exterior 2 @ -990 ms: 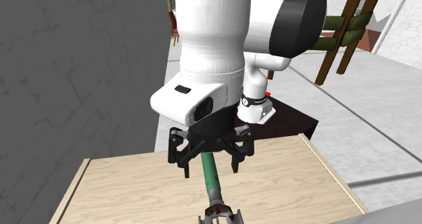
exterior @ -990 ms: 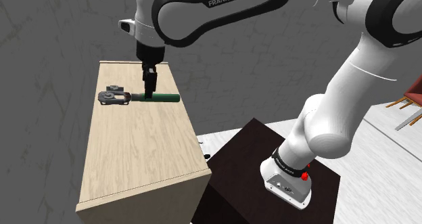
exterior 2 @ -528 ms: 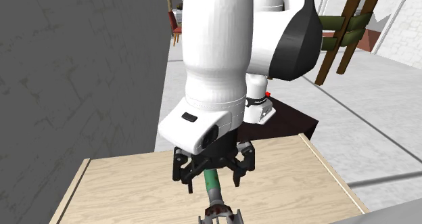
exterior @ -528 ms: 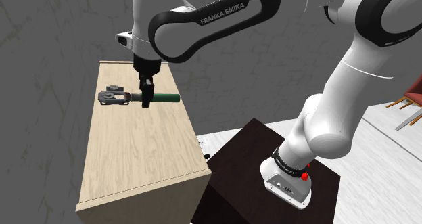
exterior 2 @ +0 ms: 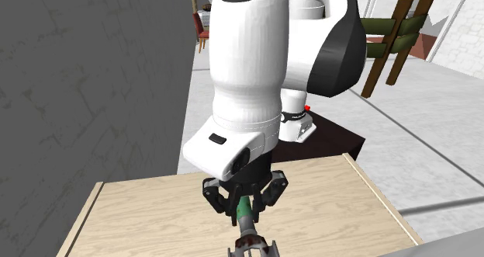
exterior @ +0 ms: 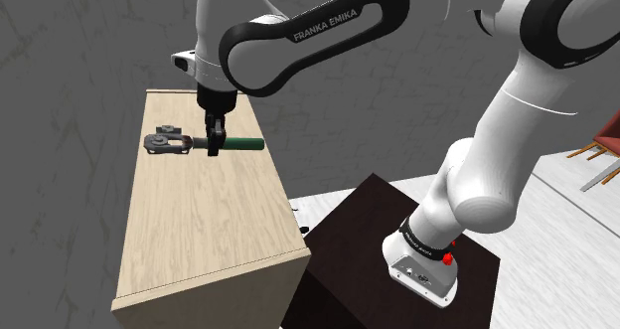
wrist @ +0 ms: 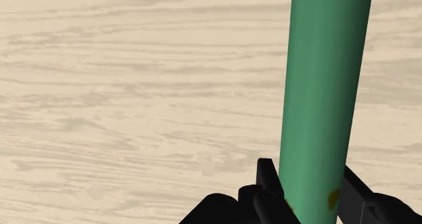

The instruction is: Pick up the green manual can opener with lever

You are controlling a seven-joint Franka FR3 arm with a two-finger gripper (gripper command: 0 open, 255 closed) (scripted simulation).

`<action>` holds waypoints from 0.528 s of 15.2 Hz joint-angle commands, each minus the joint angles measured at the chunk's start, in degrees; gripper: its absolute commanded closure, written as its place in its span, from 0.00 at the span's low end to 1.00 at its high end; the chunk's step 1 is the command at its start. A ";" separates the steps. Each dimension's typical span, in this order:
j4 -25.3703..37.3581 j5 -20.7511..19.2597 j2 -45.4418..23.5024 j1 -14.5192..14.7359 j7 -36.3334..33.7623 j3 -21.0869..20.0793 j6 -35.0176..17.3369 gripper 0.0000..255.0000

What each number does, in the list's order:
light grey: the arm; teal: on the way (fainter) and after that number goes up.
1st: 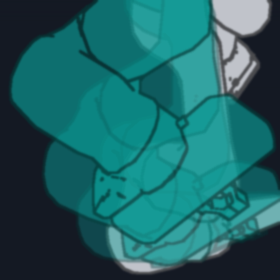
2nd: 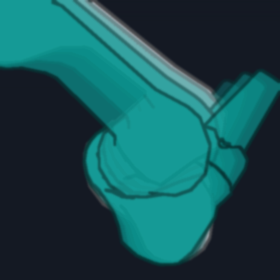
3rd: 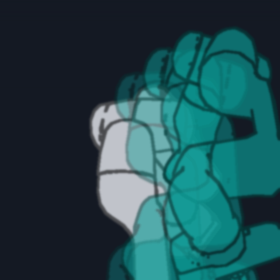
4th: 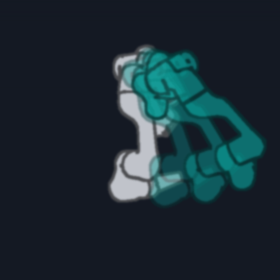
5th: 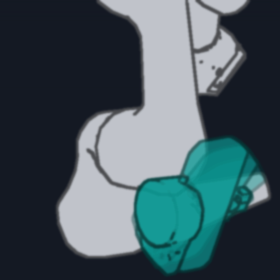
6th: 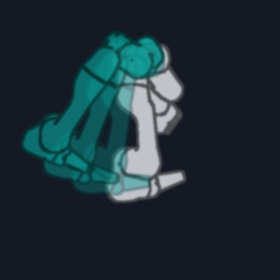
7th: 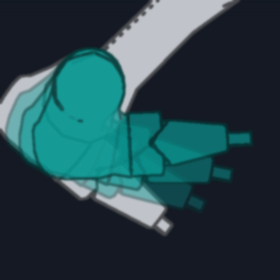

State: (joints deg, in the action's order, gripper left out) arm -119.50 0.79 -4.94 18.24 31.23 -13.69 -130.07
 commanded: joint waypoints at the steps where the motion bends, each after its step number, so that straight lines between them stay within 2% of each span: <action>1: -0.02 0.00 -0.02 -0.01 -0.01 0.01 0.00 1.00; 4: 0.00 -0.03 -0.10 -0.01 -0.01 0.01 -0.06 1.00; 8: 1.60 0.35 1.26 -0.08 0.18 0.00 2.86 1.00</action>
State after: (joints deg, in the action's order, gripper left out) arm -118.52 1.10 -3.85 18.18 31.38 -13.69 -127.99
